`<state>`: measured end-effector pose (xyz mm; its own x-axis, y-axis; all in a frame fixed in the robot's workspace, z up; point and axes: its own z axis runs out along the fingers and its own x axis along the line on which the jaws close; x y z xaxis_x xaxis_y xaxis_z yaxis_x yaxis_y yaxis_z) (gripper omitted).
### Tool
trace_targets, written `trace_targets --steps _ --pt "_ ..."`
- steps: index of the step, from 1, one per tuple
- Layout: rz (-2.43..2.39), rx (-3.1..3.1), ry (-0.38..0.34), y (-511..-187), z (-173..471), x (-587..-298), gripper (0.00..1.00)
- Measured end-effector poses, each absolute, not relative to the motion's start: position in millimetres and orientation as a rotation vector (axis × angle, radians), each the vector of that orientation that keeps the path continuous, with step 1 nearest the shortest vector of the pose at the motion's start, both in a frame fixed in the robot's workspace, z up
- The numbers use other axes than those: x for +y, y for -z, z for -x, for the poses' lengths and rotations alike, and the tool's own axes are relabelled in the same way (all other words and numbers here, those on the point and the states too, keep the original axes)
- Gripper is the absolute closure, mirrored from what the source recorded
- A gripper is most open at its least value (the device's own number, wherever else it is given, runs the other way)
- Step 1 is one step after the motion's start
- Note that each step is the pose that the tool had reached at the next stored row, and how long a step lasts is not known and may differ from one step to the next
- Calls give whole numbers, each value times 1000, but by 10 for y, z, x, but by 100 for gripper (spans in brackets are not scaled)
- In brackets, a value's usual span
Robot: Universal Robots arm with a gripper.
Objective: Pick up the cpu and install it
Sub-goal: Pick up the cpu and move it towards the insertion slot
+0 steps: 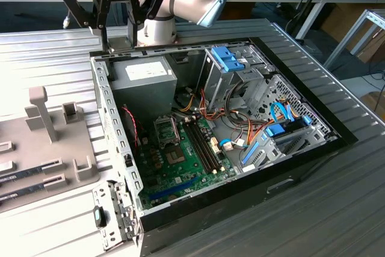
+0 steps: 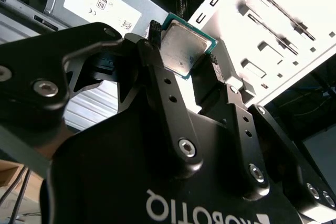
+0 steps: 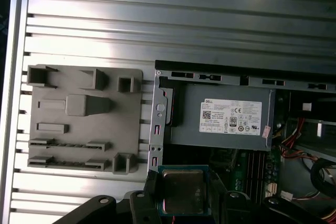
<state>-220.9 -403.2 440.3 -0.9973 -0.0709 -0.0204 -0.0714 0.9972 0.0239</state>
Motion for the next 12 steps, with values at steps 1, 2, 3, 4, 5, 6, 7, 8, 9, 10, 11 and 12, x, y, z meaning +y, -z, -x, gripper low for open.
trace_targets --steps 1,2,3,4,5,6,7,8,9,10,11,12 --pt "111 3120 -38 -4397 2209 -4032 53" --pt "111 3120 -38 -4393 2209 -4032 53" --pt "111 3120 -38 -4390 2209 -4032 53" --pt "111 3120 -38 -4384 2208 -4033 53" --pt "111 3120 -38 -4380 2208 -4033 53" --pt "111 3120 -38 -4375 2208 -4033 53" --pt "111 3120 -38 -4369 2208 -4034 53" --pt "111 3120 -38 -4365 2208 -4034 53" --pt "111 3120 -38 -4360 2208 -4034 53" --pt "111 3120 -38 -4354 2208 -4035 53" --pt "111 3120 -38 -4350 2208 -4035 53" --pt "111 3120 -39 -4345 2208 -4037 53"
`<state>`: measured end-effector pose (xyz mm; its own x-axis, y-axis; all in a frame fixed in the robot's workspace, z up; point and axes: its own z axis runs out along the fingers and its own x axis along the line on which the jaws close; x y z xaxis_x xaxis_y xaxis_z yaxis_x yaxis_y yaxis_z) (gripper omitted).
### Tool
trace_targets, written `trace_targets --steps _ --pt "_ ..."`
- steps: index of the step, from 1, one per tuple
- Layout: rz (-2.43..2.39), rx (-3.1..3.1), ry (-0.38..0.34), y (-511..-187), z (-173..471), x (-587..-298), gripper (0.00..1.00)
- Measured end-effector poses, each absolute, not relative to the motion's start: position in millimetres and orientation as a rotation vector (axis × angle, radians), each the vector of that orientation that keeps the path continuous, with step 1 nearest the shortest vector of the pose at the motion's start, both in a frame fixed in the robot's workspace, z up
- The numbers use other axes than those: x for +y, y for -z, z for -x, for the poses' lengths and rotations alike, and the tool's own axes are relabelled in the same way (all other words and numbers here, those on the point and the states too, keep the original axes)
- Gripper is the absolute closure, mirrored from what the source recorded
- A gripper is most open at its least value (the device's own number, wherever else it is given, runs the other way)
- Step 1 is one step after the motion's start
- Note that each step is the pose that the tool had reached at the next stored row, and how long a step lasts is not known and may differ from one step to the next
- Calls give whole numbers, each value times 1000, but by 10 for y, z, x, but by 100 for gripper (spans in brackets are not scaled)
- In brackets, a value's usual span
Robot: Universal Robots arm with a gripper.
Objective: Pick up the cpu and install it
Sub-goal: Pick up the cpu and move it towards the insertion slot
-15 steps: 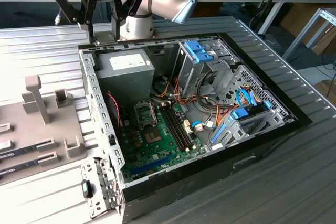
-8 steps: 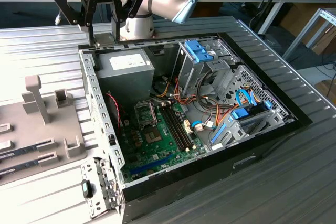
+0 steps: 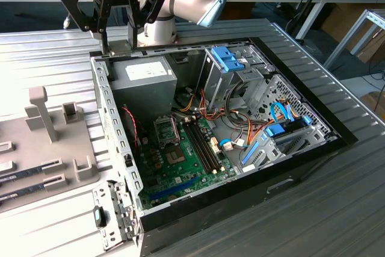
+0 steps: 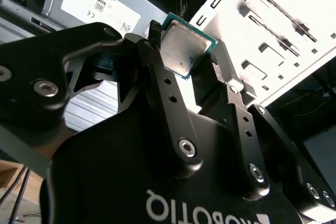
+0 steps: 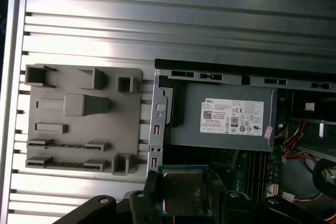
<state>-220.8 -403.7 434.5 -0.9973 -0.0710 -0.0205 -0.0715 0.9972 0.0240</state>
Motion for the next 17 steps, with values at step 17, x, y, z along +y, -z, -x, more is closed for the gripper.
trace_targets --steps 17 --pt "111 3120 -38 -4273 2162 -4085 53"
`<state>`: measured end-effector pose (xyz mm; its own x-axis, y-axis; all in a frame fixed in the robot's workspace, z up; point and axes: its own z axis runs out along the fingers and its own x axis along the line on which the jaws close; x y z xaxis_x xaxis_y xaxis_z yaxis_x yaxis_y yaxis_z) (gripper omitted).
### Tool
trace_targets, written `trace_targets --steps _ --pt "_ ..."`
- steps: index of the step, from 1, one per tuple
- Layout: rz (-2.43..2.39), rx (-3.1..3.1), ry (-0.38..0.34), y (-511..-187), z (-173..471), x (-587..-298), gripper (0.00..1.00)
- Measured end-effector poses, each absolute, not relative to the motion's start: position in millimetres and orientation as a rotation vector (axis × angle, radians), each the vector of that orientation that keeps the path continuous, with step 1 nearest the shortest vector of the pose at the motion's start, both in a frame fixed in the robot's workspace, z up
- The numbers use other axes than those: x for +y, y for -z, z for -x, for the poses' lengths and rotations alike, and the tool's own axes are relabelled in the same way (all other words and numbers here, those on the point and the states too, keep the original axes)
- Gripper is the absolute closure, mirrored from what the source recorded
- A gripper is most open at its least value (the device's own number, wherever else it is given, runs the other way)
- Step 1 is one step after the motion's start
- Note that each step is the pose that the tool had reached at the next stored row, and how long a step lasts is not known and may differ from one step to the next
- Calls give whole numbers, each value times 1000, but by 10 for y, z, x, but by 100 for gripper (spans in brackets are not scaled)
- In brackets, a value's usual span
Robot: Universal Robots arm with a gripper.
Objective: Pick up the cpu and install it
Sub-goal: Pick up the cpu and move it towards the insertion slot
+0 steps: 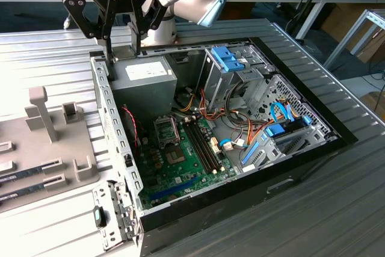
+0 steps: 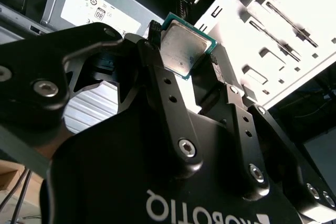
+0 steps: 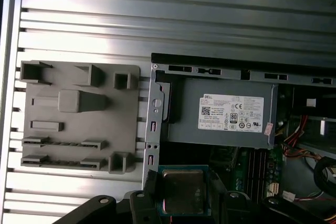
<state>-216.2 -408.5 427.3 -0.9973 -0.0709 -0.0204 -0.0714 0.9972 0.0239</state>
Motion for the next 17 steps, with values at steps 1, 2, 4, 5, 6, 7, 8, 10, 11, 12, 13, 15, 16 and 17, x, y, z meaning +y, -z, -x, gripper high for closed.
trace_targets --steps 1,2,4,5,6,7,8,10,11,12,13,15,16,17 --pt "111 3120 -38 -4270 2160 -4086 53" --pt "111 3120 -38 -4265 2155 -4087 53" --pt "111 3120 -38 -4255 2148 -4089 53" --pt "111 3120 -38 -4252 2146 -4090 53" --pt "111 3120 -38 -4247 2143 -4091 53" --pt "111 3120 -38 -4244 2142 -4093 53" --pt "111 3120 -38 -4241 2141 -4094 53" --pt "111 3120 -38 -4233 2138 -4096 53" --pt "111 3120 -38 -4228 2136 -4098 53" --pt "111 3120 -38 -4222 2134 -4100 53" --pt "111 3120 -38 -4219 2133 -4101 53" --pt "111 3120 -38 -4213 2131 -4103 53" --pt "111 3120 -38 -4210 2130 -4104 53" --pt "111 3120 -38 -4206 2129 -4106 53"
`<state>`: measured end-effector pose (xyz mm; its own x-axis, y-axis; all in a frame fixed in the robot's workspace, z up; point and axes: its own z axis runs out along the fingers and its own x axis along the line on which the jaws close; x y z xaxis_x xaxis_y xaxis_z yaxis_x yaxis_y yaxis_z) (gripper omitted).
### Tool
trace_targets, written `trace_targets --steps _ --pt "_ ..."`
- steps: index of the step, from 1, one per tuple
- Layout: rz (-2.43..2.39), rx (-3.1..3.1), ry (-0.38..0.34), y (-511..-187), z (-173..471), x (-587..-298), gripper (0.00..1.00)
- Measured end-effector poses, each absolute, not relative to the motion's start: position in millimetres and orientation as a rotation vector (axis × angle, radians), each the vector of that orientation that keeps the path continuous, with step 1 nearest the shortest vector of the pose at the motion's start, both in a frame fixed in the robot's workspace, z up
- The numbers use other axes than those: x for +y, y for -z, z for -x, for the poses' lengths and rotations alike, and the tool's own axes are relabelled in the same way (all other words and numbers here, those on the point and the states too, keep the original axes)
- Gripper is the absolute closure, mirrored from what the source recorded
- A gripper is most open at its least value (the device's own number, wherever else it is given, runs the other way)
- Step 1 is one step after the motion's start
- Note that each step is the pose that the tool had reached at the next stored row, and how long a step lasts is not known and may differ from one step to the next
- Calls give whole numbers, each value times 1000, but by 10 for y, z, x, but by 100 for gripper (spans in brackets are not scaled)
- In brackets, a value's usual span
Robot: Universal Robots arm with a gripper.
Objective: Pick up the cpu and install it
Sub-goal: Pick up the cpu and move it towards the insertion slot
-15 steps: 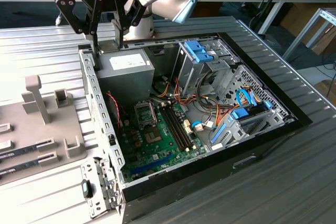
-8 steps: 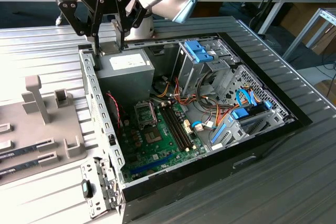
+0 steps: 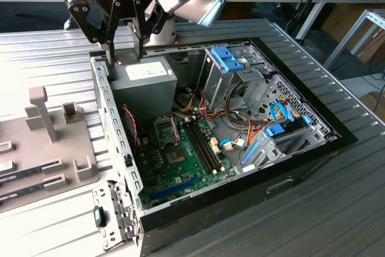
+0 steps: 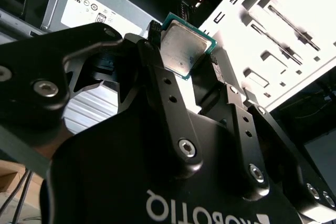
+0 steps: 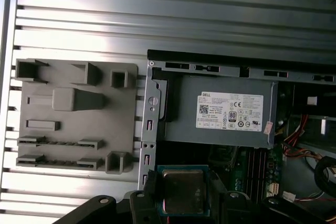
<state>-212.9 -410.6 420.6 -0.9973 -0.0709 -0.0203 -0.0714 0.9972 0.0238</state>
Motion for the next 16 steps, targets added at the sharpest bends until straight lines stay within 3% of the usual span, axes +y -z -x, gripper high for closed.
trace_targets --steps 16 --pt "111 3120 -38 -4129 2113 -4141 53"
